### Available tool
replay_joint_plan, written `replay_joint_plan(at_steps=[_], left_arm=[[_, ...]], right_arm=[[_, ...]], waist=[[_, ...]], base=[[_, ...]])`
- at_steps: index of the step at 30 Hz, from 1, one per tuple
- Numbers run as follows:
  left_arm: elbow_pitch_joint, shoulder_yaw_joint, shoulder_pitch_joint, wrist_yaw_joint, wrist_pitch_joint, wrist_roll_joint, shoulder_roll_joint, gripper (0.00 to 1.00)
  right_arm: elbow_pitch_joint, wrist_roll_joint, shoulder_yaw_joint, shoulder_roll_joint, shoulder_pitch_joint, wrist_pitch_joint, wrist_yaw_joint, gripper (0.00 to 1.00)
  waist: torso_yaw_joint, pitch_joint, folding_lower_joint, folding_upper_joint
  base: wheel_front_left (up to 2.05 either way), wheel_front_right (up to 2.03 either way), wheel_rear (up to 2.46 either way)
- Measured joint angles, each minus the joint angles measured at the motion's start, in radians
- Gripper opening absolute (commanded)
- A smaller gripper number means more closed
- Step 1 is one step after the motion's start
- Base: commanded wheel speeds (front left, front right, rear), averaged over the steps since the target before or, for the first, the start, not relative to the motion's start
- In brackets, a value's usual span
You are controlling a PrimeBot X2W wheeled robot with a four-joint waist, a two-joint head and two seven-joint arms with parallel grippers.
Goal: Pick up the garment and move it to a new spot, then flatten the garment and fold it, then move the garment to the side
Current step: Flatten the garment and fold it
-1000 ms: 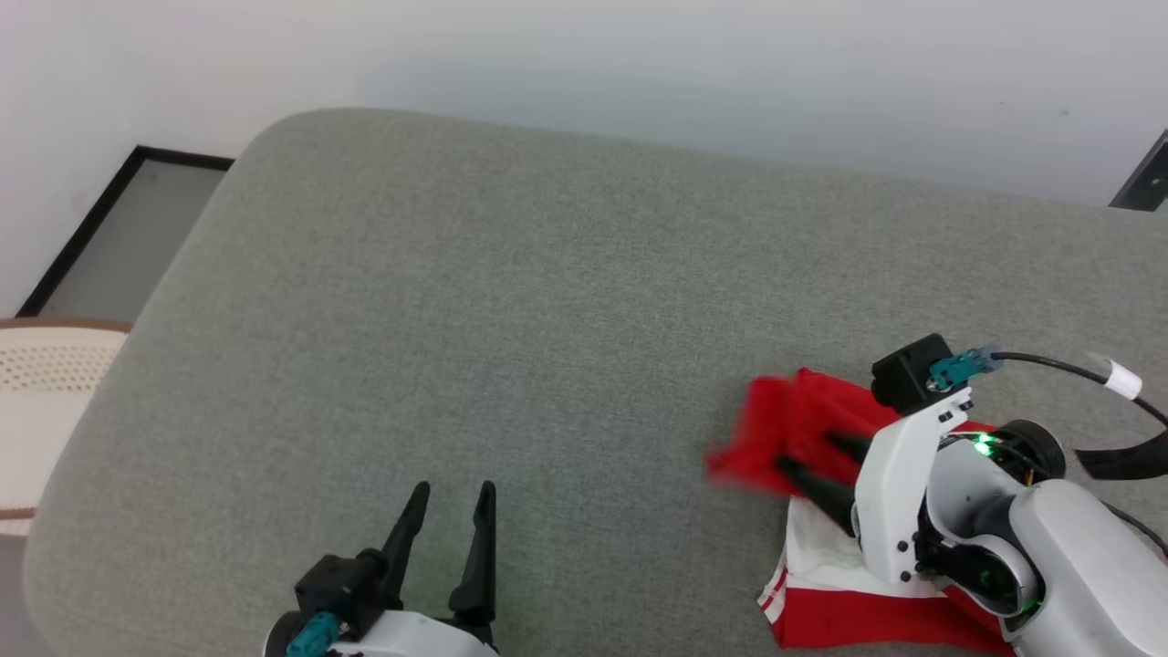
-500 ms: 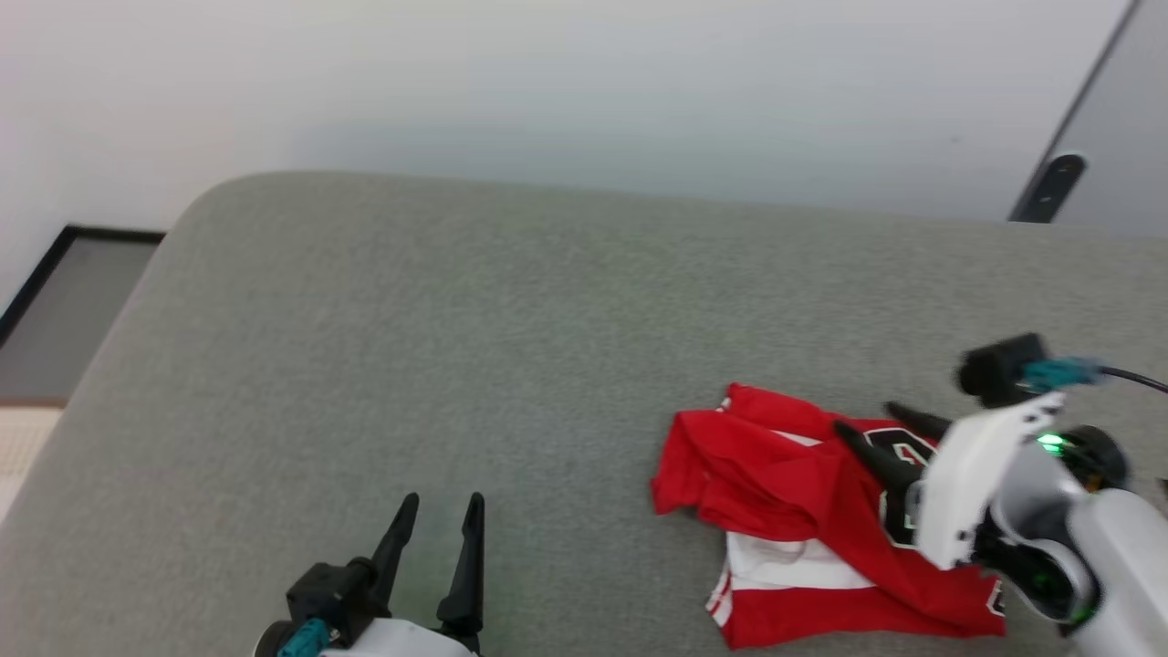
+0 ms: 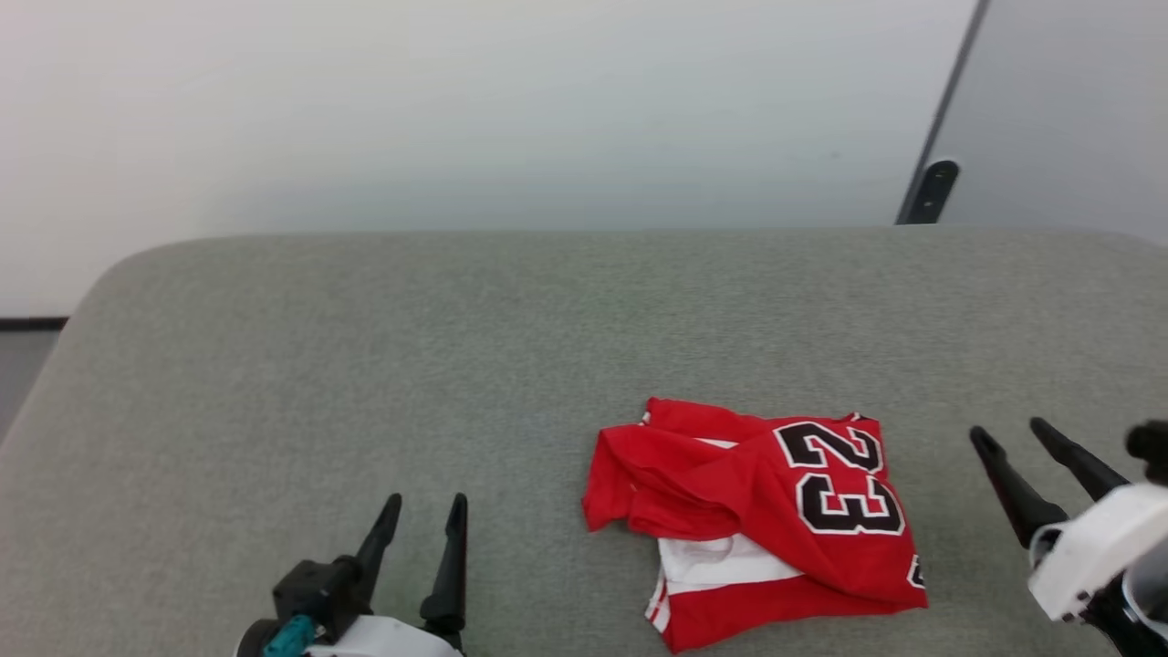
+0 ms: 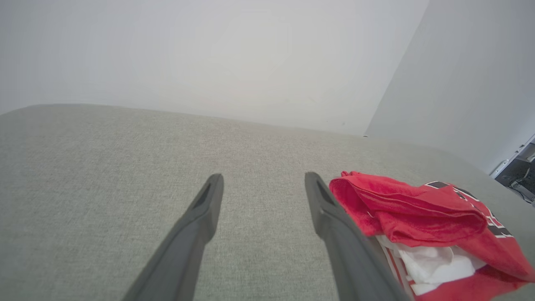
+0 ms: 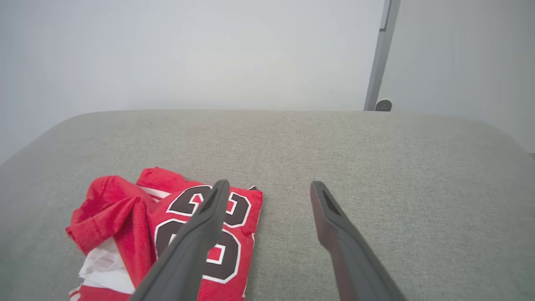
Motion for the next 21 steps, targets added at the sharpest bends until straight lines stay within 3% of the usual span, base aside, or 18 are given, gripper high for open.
replay_joint_plan(at_steps=[8,21], left_arm=[[-0.036,0.045,0.042,0.002,0.0,0.028,0.016,1.0],[-0.195,0.095,0.257,0.052,0.001,0.064,0.053,1.0]], right_arm=[[-0.05,-0.035,-0.077,0.028,0.097,-0.067,0.0,1.0],[-0.229,-0.108,-0.217,0.118,0.316,-0.061,0.0,1.0]], waist=[[-0.042,-0.019,0.0,0.0],[-0.03,-0.038,0.0,0.0]], base=[[0.0,0.0,0.0],[0.0,0.0,0.0]])
